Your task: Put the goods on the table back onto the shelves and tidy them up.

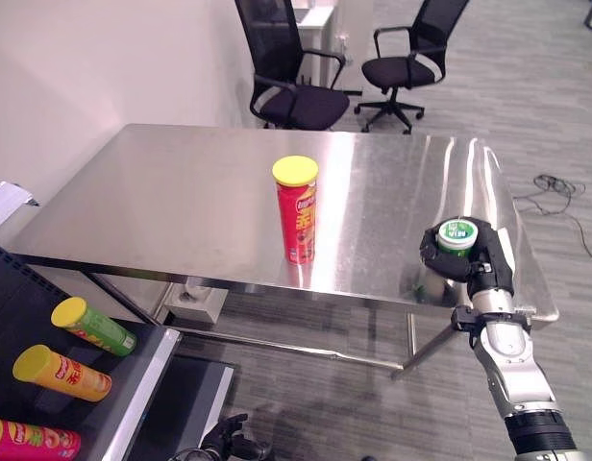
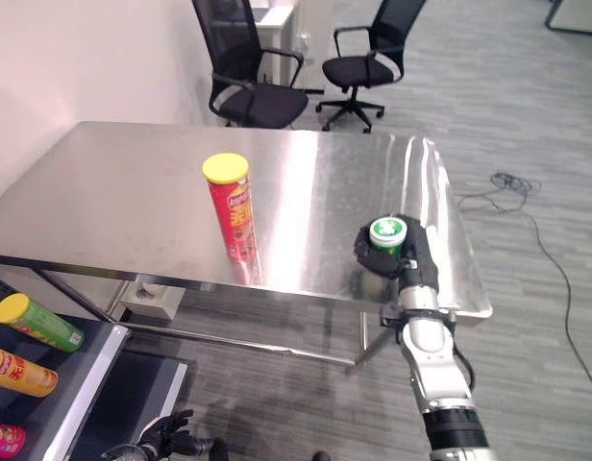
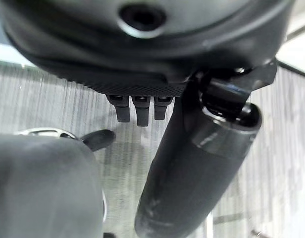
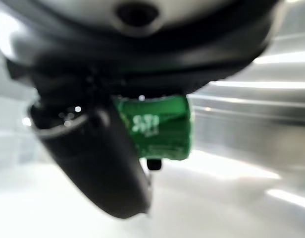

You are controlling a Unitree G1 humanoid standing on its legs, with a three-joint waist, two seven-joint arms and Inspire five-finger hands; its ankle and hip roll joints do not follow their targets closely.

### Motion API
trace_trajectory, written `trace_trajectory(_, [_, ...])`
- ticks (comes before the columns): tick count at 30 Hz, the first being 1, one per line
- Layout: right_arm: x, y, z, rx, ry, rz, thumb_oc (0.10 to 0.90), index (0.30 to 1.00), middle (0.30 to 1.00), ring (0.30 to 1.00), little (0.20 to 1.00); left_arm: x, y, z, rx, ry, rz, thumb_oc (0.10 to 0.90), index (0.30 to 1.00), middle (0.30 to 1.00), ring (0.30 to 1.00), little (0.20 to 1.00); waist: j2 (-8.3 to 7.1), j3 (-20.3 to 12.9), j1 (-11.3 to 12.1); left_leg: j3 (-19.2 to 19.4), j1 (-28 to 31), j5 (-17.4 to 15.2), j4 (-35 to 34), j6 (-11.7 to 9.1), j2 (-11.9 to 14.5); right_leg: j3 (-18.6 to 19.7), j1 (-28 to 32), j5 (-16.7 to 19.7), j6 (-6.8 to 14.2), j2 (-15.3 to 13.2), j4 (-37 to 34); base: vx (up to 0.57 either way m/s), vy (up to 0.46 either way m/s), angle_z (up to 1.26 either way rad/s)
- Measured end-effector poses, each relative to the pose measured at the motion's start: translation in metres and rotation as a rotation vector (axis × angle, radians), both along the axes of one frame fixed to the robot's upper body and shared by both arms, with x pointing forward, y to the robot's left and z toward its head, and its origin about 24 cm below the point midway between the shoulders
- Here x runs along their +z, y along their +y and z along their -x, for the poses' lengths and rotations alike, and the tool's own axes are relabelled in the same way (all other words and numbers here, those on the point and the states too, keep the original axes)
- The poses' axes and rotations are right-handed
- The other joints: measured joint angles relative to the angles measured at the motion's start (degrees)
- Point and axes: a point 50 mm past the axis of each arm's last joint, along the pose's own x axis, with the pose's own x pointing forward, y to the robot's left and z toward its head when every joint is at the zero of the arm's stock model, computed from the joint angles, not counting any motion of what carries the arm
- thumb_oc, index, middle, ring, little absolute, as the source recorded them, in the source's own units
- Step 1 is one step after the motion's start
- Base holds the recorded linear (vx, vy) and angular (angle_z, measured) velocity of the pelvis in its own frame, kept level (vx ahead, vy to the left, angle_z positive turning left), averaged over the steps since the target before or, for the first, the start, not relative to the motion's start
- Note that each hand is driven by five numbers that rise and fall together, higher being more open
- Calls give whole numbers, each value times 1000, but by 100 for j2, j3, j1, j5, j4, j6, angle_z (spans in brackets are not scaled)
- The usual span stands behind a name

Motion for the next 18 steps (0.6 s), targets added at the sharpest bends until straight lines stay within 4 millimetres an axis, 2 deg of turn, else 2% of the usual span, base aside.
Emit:
trace_trajectory(1, [3, 5, 2, 22, -21, -13, 400, 300, 300, 300, 300, 1, 5, 0, 2, 0, -18, 800, 900, 900, 900, 900, -81, 52, -67, -54, 10, 20, 1, -25, -36, 347, -231, -124, 154, 41, 518, -29, -360, 42])
trace_trajectory(2, [8, 11, 11, 51, -64, -37, 400, 300, 300, 300, 300, 2, 16, 1, 10, 3, -47, 800, 900, 900, 900, 900, -215, 88, -191, -178, -7, 30, 2, 4, -60, 970, -328, -221, 261, 210, 741, -18, -233, 53])
trace_trajectory(3, [10, 13, 15, 67, -87, -48, 400, 300, 300, 300, 300, 3, 20, 0, 14, -4, -58, 800, 900, 900, 900, 900, -260, 106, -169, -212, -12, 108, 5, -99, -54, 1105, -343, -284, 247, 154, 713, -18, -383, 59])
trace_trajectory(4, [13, 15, 18, 84, -108, -53, 400, 300, 300, 300, 300, 4, 21, -1, 21, -7, -57, 800, 900, 900, 900, 900, -373, 74, -158, -288, -36, 63, 19, -27, -70, 1295, -258, -328, 170, 136, 542, 60, -451, 47])
trace_trajectory(5, [14, 17, 20, 103, -125, -52, 400, 300, 300, 300, 300, 5, 26, -2, 32, -11, -80, 800, 900, 900, 900, 900, -386, 87, -108, -469, -69, 113, 48, -132, -29, 1388, -38, -350, 91, -88, 31, 44, -456, 66])
trace_trajectory(6, [13, 13, 24, 97, -123, -47, 400, 300, 300, 300, 300, 7, 27, -7, 58, -26, -77, 800, 900, 900, 900, 900, -425, 61, -157, -727, -97, 156, 23, -206, -1, 1748, 237, -474, -71, 19, -359, 38, -457, 123])
trace_trajectory(7, [10, 7, 32, 76, -111, -41, 400, 300, 300, 300, 300, 8, 28, -10, 64, -39, -76, 800, 900, 900, 900, 900, -392, 54, -228, -1080, -179, 203, 20, -249, 65, 2245, 750, -486, -33, 122, -1113, -28, -384, 114])
trace_trajectory(8, [9, 6, 33, 76, -106, -41, 400, 300, 300, 300, 300, 11, 36, -11, 74, -58, -90, 800, 900, 900, 900, 900, -488, 48, -187, -1098, -175, 235, 13, -300, 134, 2350, 946, -582, -79, 115, -1462, -54, -572, 79])
trace_trajectory(9, [9, 7, 31, 87, -104, -37, 400, 300, 300, 300, 300, 11, 39, -8, 87, -60, -95, 800, 900, 900, 900, 900, -473, 54, -134, -1082, -163, 264, 11, -394, 257, 2280, 991, -721, -161, 175, -1550, -193, -779, 11])
trace_trajectory(10, [5, 4, 36, 80, -88, -30, 400, 300, 300, 300, 300, 6, 32, 3, 122, -43, -64, 800, 900, 900, 900, 900, -238, 9, -30, -1135, -206, 363, 21, -303, 644, 2107, 985, -727, -290, 635, -1481, -186, -558, -1])
trace_trajectory(11, [2, 1, 41, 66, -73, -30, 400, 300, 300, 300, 300, 6, 31, 6, 127, -44, -60, 800, 900, 900, 900, 900, -184, -22, 5, -1212, -280, 488, 87, -279, 738, 2046, 961, -737, -426, 811, -1398, -233, -456, 67])
trace_trajectory(12, [-6, -7, 52, 32, -39, -29, 400, 300, 300, 300, 300, 8, 33, -2, 125, -65, -67, 800, 900, 900, 900, 900, -315, 22, -119, -1413, -614, 828, 321, -55, 886, 1804, 887, -792, -697, 897, -1252, -175, -188, 93])
trace_trajectory(13, [-11, -12, 59, 13, -17, -29, 400, 300, 300, 300, 300, 6, 32, 4, 135, -44, -66, 800, 900, 900, 900, 900, -372, 5, -126, -1309, -683, 893, 322, 29, 929, 1574, 893, -742, -862, 1003, -1211, -267, -286, 106])
trace_trajectory(14, [-11, -16, 62, -2, -12, -19, 400, 300, 300, 300, 300, 1, 24, 17, 123, -9, -44, 800, 900, 900, 900, 900, -328, -45, -172, -1134, -769, 1249, 313, 431, 996, 1437, 789, -737, -1020, 1225, -1026, -254, -255, 83])
trace_trajectory(15, [-9, -23, 69, -34, -15, -11, 400, 300, 300, 300, 300, 2, 24, 13, 116, -22, -36, 800, 900, 900, 900, 900, -371, -31, -306, -834, -997, 1678, 318, 396, 1046, 1176, 635, -801, -1139, 1249, -895, -201, -193, 86])
trace_trajectory(16, [-9, -29, 78, -61, -11, 0, 400, 300, 300, 300, 300, 4, 23, 9, 112, -40, -37, 800, 900, 900, 900, 900, -438, 3, -328, -488, -1155, 2087, 275, 394, 1055, 1009, 528, -824, -1243, 1236, -800, -157, -93, 88])
trace_trajectory(17, [-10, -35, 88, -90, 2, 11, 400, 300, 300, 300, 300, 7, 24, 2, 129, -74, -28, 800, 900, 900, 900, 900, -526, 43, -336, 58, -1222, 2157, 302, 359, 1143, 845, 470, -792, -1406, 1216, -835, -311, -100, 60])
trace_trajectory(18, [-10, -33, 94, -94, 3, 2, 400, 300, 300, 300, 300, 6, 31, 9, 140, -51, -48, 800, 900, 900, 900, 900, -655, -28, -416, 633, -1061, 1245, 524, -223, 1073, 812, 612, -556, -1542, 1226, -1158, -268, -62, 32])
